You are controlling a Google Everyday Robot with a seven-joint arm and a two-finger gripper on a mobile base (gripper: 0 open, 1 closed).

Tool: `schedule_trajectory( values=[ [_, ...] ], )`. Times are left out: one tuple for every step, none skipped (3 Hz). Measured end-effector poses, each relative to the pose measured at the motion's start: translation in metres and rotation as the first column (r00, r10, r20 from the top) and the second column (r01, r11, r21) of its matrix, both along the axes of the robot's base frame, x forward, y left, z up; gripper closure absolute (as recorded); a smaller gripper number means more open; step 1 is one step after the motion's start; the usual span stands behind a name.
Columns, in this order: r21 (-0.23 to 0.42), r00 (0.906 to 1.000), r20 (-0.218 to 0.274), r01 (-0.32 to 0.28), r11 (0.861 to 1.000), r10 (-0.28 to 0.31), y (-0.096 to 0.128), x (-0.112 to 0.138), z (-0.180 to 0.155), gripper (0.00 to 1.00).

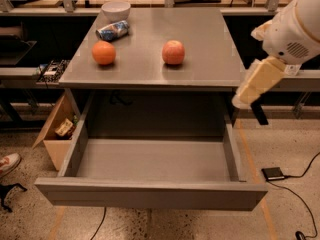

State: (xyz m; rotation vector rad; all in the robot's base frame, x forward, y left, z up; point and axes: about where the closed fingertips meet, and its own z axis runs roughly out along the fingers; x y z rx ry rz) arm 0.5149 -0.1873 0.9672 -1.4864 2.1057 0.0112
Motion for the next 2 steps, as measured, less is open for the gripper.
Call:
schedule_trajectory(
  values=[
    [0.218, 0.9987, 0.026, 0.037, 0.975, -0.044, 0.028, 0.063, -0.010, 0.00],
    [0.362, 0.9957, -0.011, 0.090, 0.928, -0.092, 0.052, 0.119, -0.020, 0.00]
  ],
)
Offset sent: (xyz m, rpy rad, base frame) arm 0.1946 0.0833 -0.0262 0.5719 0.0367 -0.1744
